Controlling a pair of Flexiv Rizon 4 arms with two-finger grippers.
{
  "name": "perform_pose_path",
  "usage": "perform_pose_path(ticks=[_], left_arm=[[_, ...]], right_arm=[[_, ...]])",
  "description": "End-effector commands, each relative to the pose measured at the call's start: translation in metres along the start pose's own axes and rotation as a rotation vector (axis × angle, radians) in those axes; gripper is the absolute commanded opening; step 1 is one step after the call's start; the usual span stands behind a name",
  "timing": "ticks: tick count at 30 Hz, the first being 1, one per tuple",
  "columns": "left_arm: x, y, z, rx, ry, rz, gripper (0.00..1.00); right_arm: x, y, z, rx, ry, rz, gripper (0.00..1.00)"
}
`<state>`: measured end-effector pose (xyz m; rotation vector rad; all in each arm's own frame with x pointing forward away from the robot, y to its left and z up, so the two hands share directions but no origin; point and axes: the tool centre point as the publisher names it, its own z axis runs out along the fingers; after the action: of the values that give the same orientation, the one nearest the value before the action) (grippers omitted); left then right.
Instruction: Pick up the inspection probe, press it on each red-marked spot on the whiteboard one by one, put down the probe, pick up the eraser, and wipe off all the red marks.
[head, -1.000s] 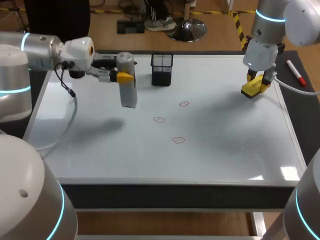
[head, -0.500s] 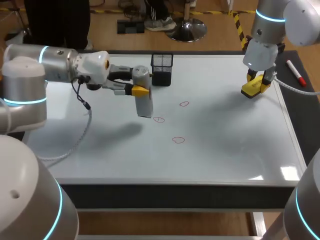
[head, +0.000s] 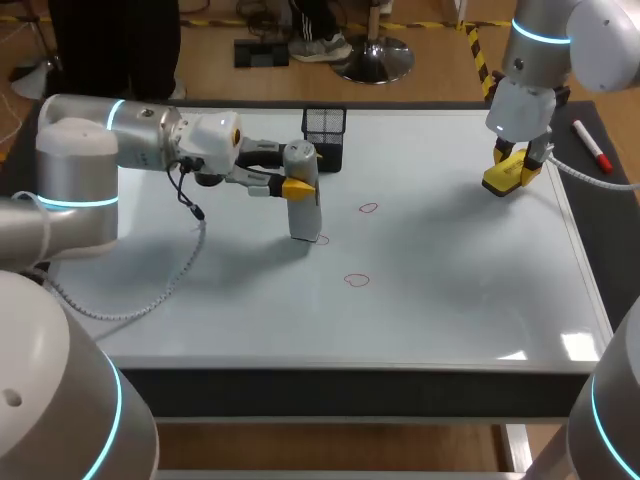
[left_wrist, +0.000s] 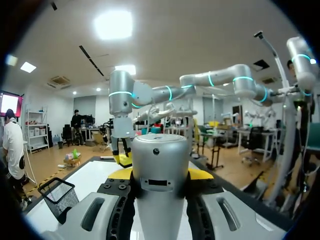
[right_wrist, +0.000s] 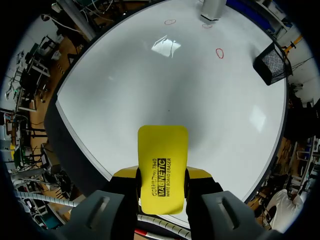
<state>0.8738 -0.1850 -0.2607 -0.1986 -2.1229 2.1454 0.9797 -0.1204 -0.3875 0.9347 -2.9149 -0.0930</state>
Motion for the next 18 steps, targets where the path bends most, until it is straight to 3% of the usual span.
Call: perform_pose_path(ticks=[1, 18], left_arm=[[-0.005, 0.004, 0.005, 0.002, -0.009, 0.001, 0.0], [-0.014, 0.015, 0.015, -0.017, -0.011, -0.028, 0.0]], right_arm=[[0.0, 0.0, -0.001, 0.003, 0.002, -0.001, 0.0], [0.0, 0.0, -0.001, 0.003, 0.002, -0.001, 0.0]])
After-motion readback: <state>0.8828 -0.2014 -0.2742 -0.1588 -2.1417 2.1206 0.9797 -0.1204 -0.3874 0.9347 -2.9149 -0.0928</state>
